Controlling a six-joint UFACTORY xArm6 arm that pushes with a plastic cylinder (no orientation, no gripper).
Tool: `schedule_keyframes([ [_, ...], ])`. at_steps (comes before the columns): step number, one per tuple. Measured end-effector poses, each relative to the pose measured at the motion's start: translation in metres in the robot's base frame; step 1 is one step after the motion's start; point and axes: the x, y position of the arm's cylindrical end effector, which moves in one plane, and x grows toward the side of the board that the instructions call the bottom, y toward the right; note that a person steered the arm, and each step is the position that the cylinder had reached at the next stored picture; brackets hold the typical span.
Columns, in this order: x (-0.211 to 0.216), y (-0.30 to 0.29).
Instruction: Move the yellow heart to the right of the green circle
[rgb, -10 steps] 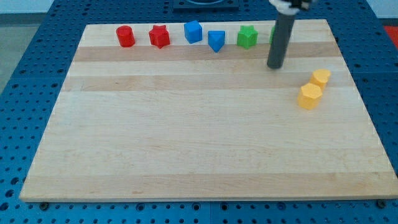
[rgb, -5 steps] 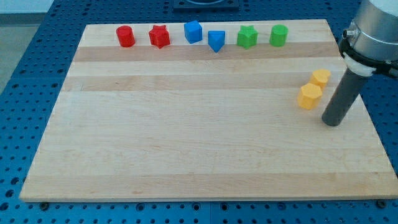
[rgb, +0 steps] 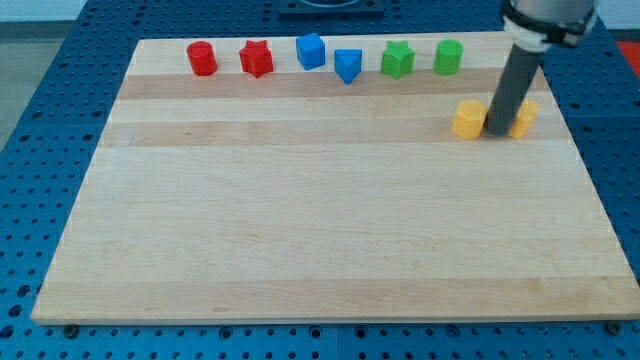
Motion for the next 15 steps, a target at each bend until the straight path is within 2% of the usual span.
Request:
schedule_keyframes([
  [1, -0.046, 0.000],
  [2, -0.046, 0.000],
  [4, 0.063, 0.000],
  [5, 0.095, 0.003],
  [6, 0.070, 0.044],
  [8, 0.064, 0.043],
  [11, -0.083, 0.015],
  [12, -0.084, 0.015],
  [13, -0.067, 0.015],
  [14, -0.020, 0.018],
  [15, -0.021, 0.043],
])
